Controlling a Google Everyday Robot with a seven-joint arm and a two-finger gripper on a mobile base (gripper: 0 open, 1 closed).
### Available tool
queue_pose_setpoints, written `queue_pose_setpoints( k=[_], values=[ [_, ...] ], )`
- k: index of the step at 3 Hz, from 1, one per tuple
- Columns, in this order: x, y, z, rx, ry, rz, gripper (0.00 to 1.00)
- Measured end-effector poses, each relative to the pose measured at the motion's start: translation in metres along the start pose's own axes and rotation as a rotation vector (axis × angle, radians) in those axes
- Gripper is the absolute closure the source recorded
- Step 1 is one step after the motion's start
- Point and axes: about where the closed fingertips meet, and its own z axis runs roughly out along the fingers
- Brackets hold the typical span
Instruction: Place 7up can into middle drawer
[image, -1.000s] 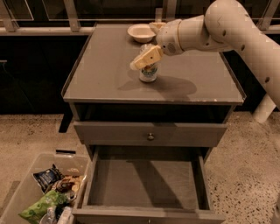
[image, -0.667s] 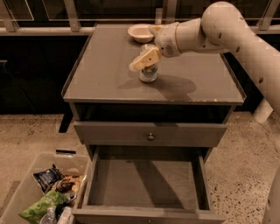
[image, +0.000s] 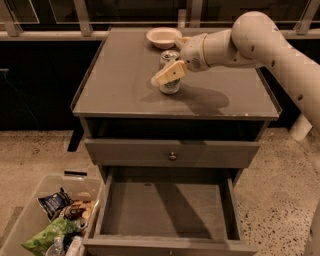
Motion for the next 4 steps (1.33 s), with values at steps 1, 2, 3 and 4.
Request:
queue_pose_setpoints(
  k=[1, 2, 3, 4],
  values=[
    [0.0000, 0.0000, 0.0000, 0.000, 0.000, 0.000, 0.19],
    [0.0000, 0.0000, 0.0001, 0.000, 0.000, 0.000, 0.42],
    [0.0000, 0.0000, 0.0001, 0.000, 0.000, 0.000, 0.64],
    [0.0000, 0.0001, 0.0001, 0.000, 0.000, 0.000, 0.88]
  ],
)
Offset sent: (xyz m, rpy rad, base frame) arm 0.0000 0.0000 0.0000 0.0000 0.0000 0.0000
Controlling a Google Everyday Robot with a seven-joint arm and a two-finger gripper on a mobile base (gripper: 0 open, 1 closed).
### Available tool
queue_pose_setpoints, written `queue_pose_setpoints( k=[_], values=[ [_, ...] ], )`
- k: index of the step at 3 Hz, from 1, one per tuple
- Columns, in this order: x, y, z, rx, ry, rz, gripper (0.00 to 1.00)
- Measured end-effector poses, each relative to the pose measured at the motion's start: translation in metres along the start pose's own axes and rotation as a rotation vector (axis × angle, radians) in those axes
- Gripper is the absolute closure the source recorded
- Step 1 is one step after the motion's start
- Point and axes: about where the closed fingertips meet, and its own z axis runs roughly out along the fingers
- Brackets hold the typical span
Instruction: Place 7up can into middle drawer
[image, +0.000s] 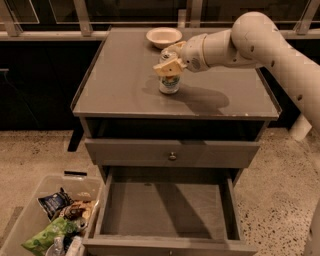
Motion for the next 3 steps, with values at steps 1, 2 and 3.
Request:
queue_pose_setpoints(
  k=[1, 2, 3],
  values=[
    [0.000, 0.000, 0.000, 0.000, 0.000, 0.000, 1.00],
    [0.002, 0.007, -0.006, -0.009, -0.004, -0.006, 1.00],
    [0.008, 0.029, -0.030, -0.025, -0.013, -0.030, 1.00]
  ],
)
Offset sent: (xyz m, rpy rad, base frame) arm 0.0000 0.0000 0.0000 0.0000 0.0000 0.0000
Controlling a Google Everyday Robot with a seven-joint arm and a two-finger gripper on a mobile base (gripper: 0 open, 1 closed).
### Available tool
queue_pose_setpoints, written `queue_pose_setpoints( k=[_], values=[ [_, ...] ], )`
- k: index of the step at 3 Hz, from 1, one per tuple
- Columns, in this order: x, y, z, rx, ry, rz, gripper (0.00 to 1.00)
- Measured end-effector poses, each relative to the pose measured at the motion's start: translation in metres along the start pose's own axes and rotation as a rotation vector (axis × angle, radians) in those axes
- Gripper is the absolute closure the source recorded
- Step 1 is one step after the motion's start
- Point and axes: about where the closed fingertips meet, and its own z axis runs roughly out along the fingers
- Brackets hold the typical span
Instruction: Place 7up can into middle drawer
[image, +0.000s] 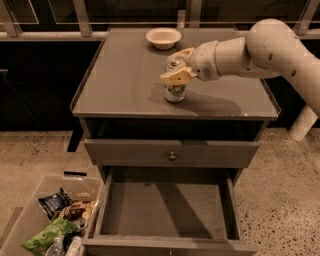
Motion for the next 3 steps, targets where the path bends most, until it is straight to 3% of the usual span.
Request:
queue_pose_setpoints(
  k=[1, 2, 3],
  values=[
    [0.015, 0.036, -0.032, -0.010, -0.019, -0.018, 1.00],
    [0.010, 0.035, -0.034, -0.010, -0.019, -0.018, 1.00],
    [-0.009, 0.060, -0.046, 0.010, -0.080, -0.043, 1.00]
  ],
)
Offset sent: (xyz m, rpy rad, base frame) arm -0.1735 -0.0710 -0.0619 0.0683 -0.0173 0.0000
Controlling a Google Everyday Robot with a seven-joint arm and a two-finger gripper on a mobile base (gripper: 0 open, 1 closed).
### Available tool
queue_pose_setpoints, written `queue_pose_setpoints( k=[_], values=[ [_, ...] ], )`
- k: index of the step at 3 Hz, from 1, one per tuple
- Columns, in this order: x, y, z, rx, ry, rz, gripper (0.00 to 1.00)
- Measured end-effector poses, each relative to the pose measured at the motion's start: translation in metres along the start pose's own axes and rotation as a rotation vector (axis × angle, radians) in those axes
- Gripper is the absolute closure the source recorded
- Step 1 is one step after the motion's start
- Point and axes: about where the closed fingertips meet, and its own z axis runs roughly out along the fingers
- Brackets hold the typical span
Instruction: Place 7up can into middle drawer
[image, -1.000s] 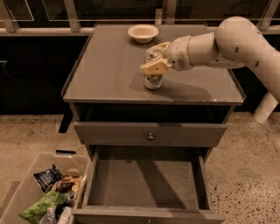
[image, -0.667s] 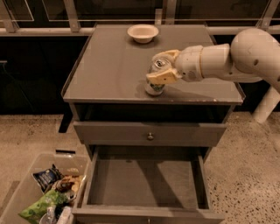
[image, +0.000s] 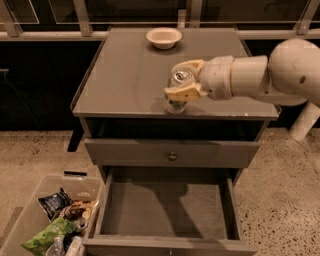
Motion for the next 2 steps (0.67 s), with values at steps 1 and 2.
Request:
queue_pose_setpoints(
  k=[1, 2],
  values=[
    [0.008, 0.069, -0.018, -0.023, -0.037, 0.001, 1.00],
    [0.018, 0.124, -0.050, -0.016, -0.017, 0.000, 1.00]
  ],
)
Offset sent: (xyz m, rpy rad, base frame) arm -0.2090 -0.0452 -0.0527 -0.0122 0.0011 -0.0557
